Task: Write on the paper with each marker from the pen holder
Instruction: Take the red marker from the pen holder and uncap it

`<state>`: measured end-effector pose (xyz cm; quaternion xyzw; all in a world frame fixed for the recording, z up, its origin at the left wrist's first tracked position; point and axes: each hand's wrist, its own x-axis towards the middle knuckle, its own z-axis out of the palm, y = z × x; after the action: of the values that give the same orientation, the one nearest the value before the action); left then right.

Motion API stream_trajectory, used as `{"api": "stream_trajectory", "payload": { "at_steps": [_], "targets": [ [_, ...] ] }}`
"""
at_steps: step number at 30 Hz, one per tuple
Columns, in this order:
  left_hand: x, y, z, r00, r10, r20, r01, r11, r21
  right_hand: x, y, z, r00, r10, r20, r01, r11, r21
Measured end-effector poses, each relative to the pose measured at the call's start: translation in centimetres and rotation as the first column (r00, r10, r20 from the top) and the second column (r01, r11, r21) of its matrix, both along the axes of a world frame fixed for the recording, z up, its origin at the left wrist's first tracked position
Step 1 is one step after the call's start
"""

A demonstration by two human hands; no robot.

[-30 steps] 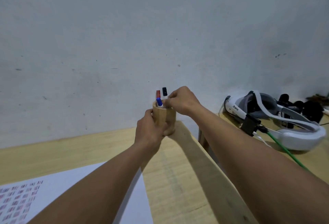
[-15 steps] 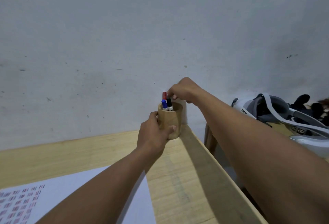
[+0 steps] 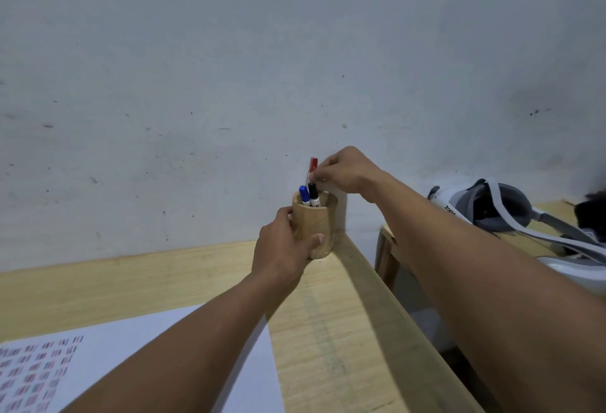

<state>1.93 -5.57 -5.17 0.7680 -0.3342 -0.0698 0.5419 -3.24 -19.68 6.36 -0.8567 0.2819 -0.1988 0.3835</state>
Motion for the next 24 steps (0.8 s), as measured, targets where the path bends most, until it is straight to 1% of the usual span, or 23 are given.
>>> {"api": "stream_trajectory", "payload": {
  "at_steps": [3, 6, 9, 11, 15, 17, 20, 24],
  "targets": [
    [-0.4, 0.1, 0.3, 1.0, 0.009, -0.02, -0.008, 1.0, 0.015, -0.9, 0.7, 0.9, 0.988, -0.024, 0.15, 0.029, 0.999, -0.027],
    [-0.8, 0.6, 1.0, 0.999, 0.027, -0.034, -0.026, 0.999, 0.034, -1.7, 1.9, 2.0, 0.965, -0.044, 0.259, 0.062, 0.996, -0.062],
    [-1.2, 2.0, 2.6, 0.998, 0.064, 0.022, -0.066, 0.995, 0.079, -2.7, 3.4, 3.3, 0.942, -0.045, 0.333, 0.081, 0.992, -0.095],
    [-1.3, 3.3, 4.0, 0.992, 0.108, 0.059, -0.112, 0.992, 0.066, -3.4, 4.8, 4.1, 0.931, -0.026, 0.364, 0.063, 0.994, -0.09],
    [-1.6, 6.7, 7.8, 0.98, 0.183, 0.083, -0.173, 0.978, -0.115, -4.5, 7.9, 5.0, 0.937, 0.038, 0.346, 0.006, 0.992, -0.123],
    [-2.1, 8.5, 9.9, 0.981, 0.181, 0.067, -0.164, 0.964, -0.209, -5.2, 9.7, 5.2, 0.942, 0.089, 0.324, -0.047, 0.99, -0.135],
    [-2.5, 10.7, 12.2, 0.989, 0.142, 0.031, -0.124, 0.936, -0.33, -5.9, 12.0, 5.0, 0.952, 0.179, 0.247, -0.14, 0.976, -0.169],
    [-3.0, 13.5, 13.9, 0.997, 0.065, 0.029, -0.051, 0.934, -0.354, -6.5, 14.3, 4.8, 0.953, 0.234, 0.194, -0.2, 0.964, -0.177]
  ]
}}
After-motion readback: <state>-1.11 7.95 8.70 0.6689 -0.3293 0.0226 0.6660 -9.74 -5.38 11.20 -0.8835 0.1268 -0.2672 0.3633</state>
